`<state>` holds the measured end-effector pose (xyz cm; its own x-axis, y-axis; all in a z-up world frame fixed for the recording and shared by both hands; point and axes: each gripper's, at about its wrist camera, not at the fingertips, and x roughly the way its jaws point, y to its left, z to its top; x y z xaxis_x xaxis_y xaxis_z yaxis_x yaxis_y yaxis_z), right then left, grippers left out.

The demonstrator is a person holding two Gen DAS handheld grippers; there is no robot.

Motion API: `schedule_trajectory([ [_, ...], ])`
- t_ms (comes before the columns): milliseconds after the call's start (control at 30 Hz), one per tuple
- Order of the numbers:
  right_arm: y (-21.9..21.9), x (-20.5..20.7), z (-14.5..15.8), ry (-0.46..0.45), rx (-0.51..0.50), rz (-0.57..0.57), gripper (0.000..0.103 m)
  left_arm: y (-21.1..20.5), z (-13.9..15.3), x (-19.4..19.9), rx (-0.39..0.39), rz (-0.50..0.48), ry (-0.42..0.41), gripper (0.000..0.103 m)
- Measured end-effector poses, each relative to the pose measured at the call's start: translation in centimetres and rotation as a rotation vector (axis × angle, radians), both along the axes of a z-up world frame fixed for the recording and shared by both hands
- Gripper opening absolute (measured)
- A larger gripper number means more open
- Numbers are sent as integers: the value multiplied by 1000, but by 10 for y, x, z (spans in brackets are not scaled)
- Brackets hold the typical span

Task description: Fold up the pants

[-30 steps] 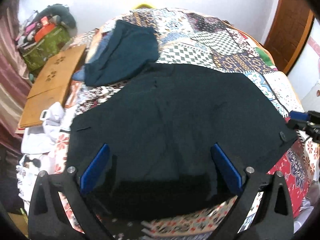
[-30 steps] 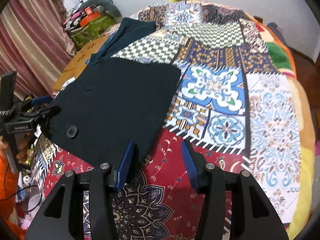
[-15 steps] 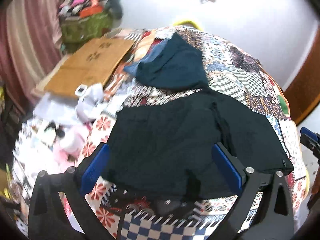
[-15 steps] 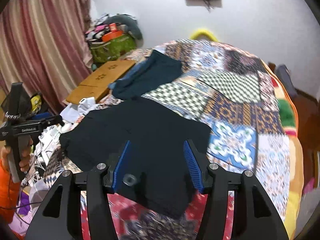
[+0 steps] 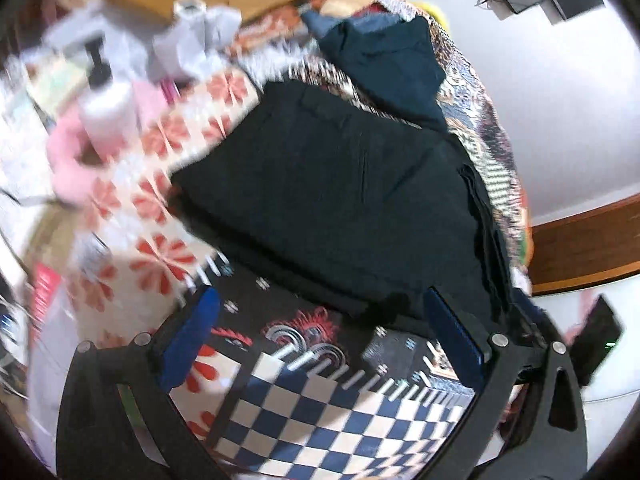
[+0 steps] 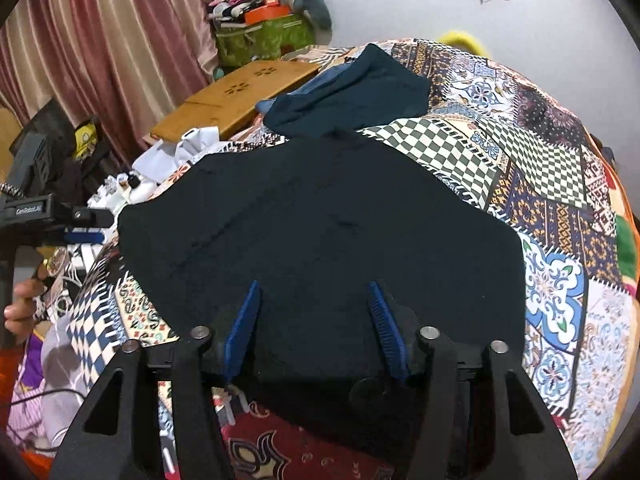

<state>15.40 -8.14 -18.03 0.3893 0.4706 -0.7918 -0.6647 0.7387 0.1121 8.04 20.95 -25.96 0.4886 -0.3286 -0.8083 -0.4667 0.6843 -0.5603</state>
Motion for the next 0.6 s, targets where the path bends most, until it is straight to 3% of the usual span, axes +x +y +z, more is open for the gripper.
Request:
schedule_trajectory([
  [200, -3, 0, -1, 3, -3, 10, 61, 14, -17, 13, -114, 42, -28, 103],
  [333, -2, 0, -2, 10, 11, 11, 61, 26, -30, 30, -149, 69, -38, 102],
  [433, -3, 0, -2, 15, 24, 4, 61, 29, -34, 44, -104, 63, -29, 88],
  [600, -3, -1, -2, 20, 35, -5, 61, 30, -32, 60, 29, 40, 2, 36],
])
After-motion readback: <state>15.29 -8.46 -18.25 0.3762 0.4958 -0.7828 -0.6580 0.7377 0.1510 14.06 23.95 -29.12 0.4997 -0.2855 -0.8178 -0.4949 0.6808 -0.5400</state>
